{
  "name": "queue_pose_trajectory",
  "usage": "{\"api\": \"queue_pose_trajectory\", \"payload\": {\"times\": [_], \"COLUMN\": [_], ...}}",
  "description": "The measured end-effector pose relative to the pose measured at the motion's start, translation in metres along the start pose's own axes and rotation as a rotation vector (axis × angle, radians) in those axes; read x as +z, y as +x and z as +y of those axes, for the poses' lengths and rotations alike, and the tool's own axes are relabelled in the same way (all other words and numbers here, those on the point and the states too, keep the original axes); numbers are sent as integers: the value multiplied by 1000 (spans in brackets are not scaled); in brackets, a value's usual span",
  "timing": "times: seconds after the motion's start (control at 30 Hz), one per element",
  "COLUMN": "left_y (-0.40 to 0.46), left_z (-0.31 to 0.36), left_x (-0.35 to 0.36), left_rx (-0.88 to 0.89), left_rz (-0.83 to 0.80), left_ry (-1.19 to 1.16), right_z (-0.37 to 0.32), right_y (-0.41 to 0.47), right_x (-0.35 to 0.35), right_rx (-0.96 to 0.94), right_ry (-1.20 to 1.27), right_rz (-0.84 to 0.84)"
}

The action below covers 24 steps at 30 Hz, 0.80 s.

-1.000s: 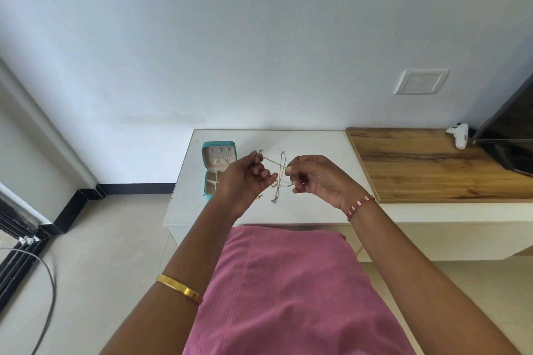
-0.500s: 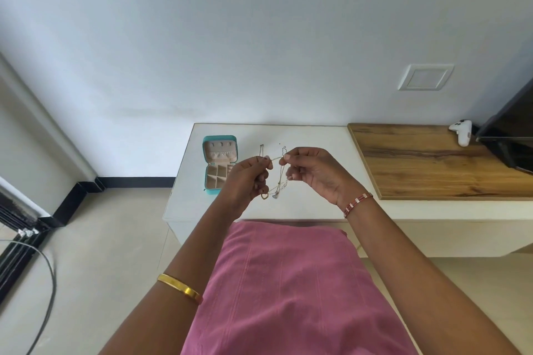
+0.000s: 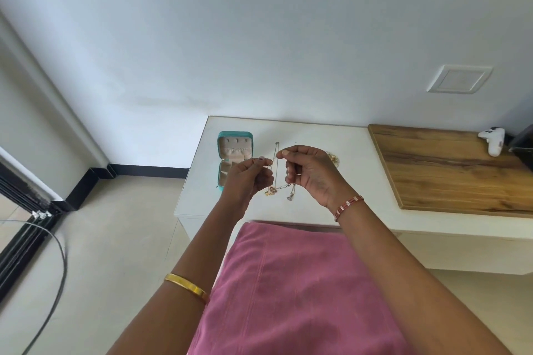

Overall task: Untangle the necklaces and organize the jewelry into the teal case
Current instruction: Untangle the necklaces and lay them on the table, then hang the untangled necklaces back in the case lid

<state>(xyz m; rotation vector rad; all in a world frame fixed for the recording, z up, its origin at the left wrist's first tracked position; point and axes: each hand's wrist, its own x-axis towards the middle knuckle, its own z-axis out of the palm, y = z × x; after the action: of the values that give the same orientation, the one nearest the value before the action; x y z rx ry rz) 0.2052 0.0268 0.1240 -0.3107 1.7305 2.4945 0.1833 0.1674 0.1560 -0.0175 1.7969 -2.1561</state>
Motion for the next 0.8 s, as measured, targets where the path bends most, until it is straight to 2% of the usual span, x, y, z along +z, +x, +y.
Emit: {"api": "queue_pose_trajectory", "payload": {"times": [0.3,0.43,0.63,0.8], "left_y": [39,65,114,146], "left_z": [-13,-15,-22,-35], "left_x": [-35,-49,-70,-90], "left_rx": [-46,-58,-19,19], "left_rz": [185,320,578,571], "left_ry": [-17,18,216,412], "right_z": [11,19,36,48], "right_y": [33,53,81,103], "right_x": [1,-1,3,8], "right_rx": [20,42,46,37], "right_ry": [-191,-253,-325,-395], "right_rz": [71,92,120,82]}}
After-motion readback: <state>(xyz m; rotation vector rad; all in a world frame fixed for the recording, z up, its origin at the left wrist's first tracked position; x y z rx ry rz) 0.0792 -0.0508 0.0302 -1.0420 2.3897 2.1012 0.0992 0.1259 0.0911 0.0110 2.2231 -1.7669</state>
